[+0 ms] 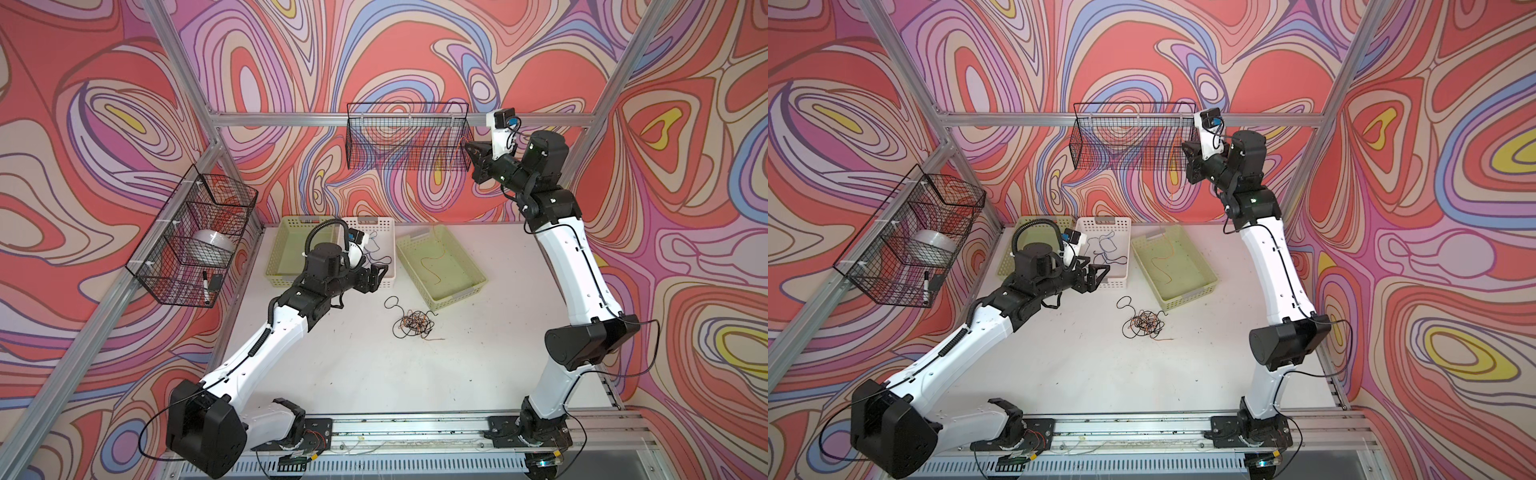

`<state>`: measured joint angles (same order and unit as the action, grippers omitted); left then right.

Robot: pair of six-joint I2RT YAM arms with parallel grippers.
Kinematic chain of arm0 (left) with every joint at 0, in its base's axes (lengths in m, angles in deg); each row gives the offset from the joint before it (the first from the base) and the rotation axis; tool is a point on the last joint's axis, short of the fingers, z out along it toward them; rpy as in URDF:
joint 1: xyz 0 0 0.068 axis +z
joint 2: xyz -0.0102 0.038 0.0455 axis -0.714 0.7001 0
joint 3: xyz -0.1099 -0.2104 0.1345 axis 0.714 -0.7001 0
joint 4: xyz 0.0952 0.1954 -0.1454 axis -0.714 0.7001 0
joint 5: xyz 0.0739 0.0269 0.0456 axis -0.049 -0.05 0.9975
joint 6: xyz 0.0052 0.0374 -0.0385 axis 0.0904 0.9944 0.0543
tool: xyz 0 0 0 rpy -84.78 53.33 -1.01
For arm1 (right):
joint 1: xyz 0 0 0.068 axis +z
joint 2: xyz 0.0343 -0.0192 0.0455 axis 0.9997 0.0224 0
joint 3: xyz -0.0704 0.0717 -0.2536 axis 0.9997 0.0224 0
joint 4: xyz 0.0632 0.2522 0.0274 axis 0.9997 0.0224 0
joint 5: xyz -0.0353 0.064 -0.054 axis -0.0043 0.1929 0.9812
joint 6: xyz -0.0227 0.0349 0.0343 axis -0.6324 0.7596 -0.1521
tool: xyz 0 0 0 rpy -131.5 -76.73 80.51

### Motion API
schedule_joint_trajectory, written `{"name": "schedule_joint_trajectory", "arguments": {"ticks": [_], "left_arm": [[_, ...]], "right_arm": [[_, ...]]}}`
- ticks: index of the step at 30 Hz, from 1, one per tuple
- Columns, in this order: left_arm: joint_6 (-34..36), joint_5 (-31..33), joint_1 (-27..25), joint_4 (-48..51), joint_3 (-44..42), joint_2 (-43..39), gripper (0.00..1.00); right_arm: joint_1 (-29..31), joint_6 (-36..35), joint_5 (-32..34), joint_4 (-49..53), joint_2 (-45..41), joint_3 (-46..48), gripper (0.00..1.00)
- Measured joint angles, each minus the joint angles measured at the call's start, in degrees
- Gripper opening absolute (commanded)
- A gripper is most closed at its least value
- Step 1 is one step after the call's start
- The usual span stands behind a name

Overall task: Untangle the cables
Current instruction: 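Raise the orange wire high with the right gripper toward the wall wire basket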

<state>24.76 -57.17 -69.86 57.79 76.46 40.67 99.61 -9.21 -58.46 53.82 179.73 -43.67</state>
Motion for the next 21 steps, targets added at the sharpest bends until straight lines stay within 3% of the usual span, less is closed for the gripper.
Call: {"name": "schedule_joint_trajectory", "arguments": {"ticks": [5,8,21], "left_arm": [[0.0,-0.2,0.0,-0.1,0.0,1.0,0.77],[0.0,-0.2,0.0,-0.1,0.0,1.0,0.77],[0.0,0.0,0.0,-0.2,-0.4,0.7,0.77]], "right_arm": [[0.0,-1.0,1.2,0.0,1.3,-2.6,0.00],[0.0,-1.9,2.5,-1.4,0.9,0.4,0.00],[0.0,0.6,4.9,-9.6,-5.2,35.6,0.00]]}}
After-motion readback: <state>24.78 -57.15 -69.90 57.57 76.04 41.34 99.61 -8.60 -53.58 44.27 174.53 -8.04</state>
